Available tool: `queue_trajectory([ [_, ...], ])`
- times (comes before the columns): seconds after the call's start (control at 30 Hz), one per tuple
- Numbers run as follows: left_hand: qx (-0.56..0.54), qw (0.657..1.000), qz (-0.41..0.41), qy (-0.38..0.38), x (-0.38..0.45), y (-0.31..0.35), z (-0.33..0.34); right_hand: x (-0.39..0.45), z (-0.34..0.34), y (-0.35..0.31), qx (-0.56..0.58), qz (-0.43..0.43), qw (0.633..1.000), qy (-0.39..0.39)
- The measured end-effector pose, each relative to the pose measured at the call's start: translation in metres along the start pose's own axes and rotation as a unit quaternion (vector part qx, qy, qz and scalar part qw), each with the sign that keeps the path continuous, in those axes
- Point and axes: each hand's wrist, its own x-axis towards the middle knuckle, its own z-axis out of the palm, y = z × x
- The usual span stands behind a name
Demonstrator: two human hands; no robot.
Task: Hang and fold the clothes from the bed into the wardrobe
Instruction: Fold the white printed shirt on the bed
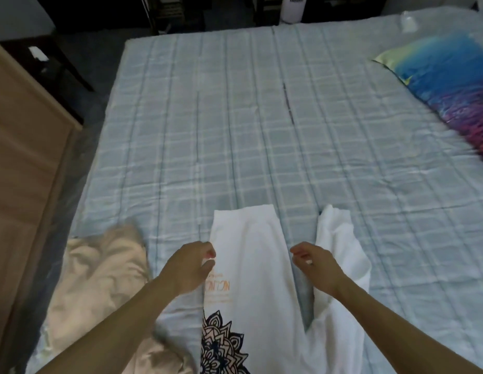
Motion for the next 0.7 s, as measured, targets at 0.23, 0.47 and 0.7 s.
queue_trajectory([
  [0.23, -0.008, 1.000, 0.000, 0.028, 0.107, -0.011, 0.009, 0.100, 0.019, 0.007, 0.000, 0.046, 0.998, 0.044],
  [0.47, 0.010, 1.000, 0.014, 0.021, 0.172, -0.013, 0.029, 0.160, 0.048, -0.001, 0.047, 0.084, 0.995, 0.024],
  [0.7, 0.013, 0.982, 0.187, -0.035, 0.178, -0.017, 0.038, 0.134, 0.055, -0.005, 0.080, -0.088, 0.990, -0.073],
])
